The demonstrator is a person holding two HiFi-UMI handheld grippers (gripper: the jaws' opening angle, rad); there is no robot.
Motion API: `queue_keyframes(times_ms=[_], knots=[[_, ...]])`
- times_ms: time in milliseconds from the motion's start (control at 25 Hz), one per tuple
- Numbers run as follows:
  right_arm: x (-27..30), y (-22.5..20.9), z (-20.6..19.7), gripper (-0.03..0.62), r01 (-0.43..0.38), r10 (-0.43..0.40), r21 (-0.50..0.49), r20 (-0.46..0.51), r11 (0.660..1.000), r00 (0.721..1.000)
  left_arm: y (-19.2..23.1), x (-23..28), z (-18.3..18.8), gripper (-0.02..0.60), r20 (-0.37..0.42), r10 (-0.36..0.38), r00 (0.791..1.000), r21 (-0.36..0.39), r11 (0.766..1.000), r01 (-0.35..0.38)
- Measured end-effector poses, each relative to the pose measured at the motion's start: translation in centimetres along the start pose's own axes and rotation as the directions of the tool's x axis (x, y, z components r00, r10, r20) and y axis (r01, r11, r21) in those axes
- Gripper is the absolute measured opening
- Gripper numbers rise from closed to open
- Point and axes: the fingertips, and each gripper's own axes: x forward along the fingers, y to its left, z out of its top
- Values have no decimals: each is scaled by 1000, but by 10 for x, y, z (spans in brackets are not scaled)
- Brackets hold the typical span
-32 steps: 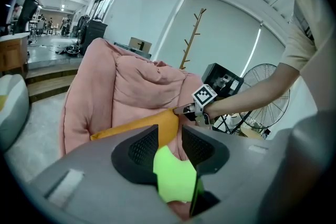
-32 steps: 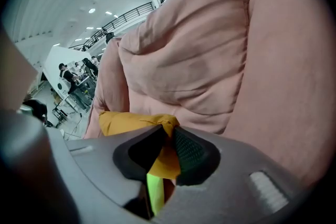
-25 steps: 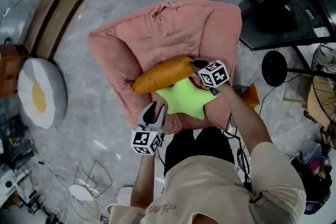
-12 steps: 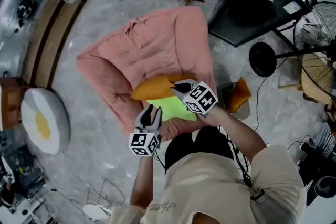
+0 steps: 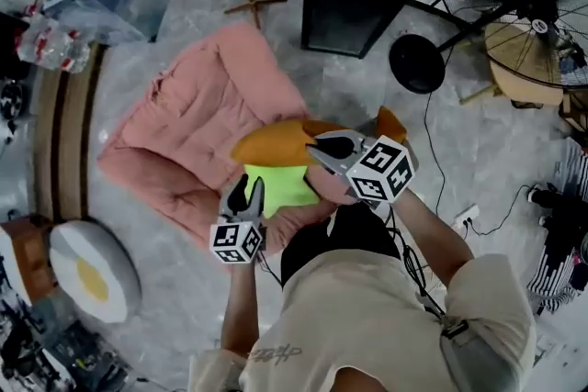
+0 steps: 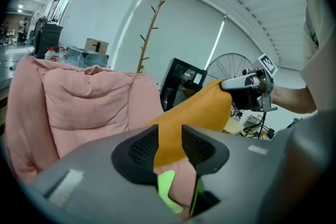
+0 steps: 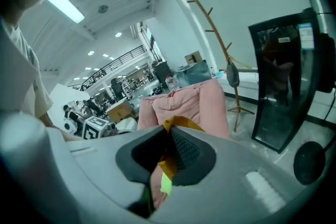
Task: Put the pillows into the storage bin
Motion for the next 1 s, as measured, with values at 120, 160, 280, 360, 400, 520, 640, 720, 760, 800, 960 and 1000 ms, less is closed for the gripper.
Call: queue_keyframes(times_ms=[120,160,280,360,400,520,640,720,760,800,960,1000], knots=[[-64,-27,3,21,98,-102,57,69,993,992,-27,27,11,152,-9,-62,998,42,997,62],[-86,-38,2,21,137,-143,71,90,988,986,-38,36,14,152,-12,-82,997,54,995,83],[-145,-65,-11,21,194,-214,137,149,971,965,-70,62,17,152,-27,-136,990,88,987,138],[-179,-77,-23,21,224,-253,169,172,960,952,-93,76,18,152,-40,-167,985,109,979,170],[-195,-83,-29,21,243,-274,182,178,953,945,-104,82,18,152,-46,-181,982,118,976,185],[-233,-97,-46,21,302,-343,223,179,927,922,-134,100,21,152,-65,-220,973,141,964,227],[-259,-116,-72,23,373,-418,261,146,891,897,-156,114,24,152,-85,-247,965,163,952,258],[-276,-133,-94,23,427,-472,284,116,859,874,-168,121,25,152,-97,-262,960,177,945,275],[-284,-142,-105,23,449,-497,301,103,841,862,-173,125,25,152,-103,-268,958,183,941,283],[-291,-150,-116,23,465,-516,324,92,824,851,-178,128,24,152,-110,-273,956,189,938,290],[-307,-183,-167,23,492,-562,431,45,757,826,-190,138,19,152,-137,-278,951,199,933,301],[-308,-189,-181,23,497,-570,453,30,740,821,-193,140,18,152,-143,-276,950,199,933,301]])
